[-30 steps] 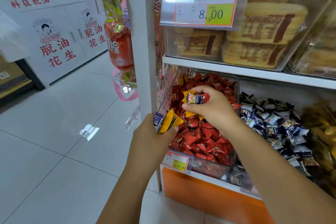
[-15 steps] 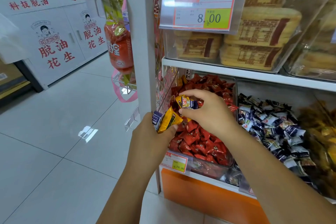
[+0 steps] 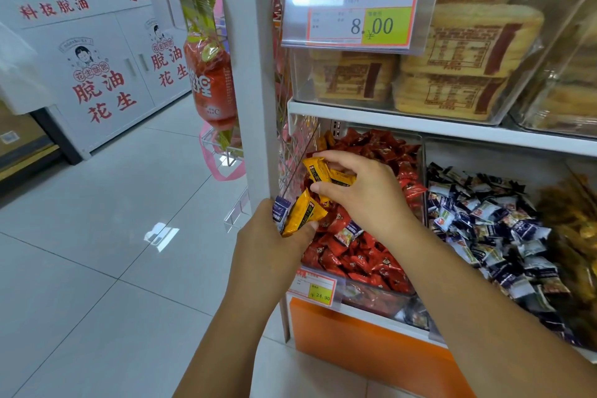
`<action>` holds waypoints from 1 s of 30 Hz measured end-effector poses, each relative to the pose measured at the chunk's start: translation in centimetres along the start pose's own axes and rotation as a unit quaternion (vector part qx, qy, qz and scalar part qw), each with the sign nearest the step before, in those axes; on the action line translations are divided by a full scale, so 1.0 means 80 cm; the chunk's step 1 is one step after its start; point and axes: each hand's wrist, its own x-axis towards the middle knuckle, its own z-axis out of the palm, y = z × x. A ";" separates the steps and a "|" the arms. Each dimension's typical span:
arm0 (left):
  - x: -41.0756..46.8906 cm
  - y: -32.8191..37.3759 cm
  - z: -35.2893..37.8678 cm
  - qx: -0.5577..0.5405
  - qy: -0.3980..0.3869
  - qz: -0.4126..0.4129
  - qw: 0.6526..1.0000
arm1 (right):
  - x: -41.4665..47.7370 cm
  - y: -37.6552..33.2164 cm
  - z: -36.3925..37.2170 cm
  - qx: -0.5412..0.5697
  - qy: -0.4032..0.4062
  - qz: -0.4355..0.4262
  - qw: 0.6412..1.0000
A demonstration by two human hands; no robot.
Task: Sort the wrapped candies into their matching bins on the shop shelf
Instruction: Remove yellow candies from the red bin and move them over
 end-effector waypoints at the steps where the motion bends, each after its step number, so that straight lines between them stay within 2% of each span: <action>1: 0.001 -0.002 0.001 -0.001 0.001 0.001 1.000 | 0.001 0.002 0.001 0.014 0.005 0.007 1.000; 4: 0.002 -0.002 0.001 -0.006 0.006 0.006 1.000 | 0.001 -0.004 -0.007 0.105 0.018 0.046 0.993; 7: 0.001 0.002 0.004 -0.058 -0.004 0.005 0.998 | -0.001 -0.009 -0.027 0.193 -0.003 0.102 0.976; 11: -0.003 0.012 0.012 -0.092 -0.017 0.035 0.995 | -0.021 -0.009 -0.048 0.198 -0.076 0.187 0.959; 17: -0.015 0.035 0.038 -0.021 -0.062 0.136 0.989 | -0.064 -0.009 -0.076 0.268 -0.157 0.225 0.924; 21: -0.028 0.054 0.059 -0.007 -0.112 0.187 0.976 | -0.087 0.003 -0.101 0.285 -0.101 0.248 0.920; 25: -0.044 0.078 0.091 -0.022 -0.178 0.193 0.965 | -0.118 0.017 -0.144 0.310 -0.037 0.242 0.919; 28: -0.056 0.098 0.116 -0.047 -0.227 0.176 0.957 | -0.143 0.036 -0.187 0.300 0.064 0.231 0.923; 30: -0.063 0.109 0.131 -0.044 -0.241 0.169 0.955 | -0.157 0.058 -0.220 0.261 0.159 0.216 0.927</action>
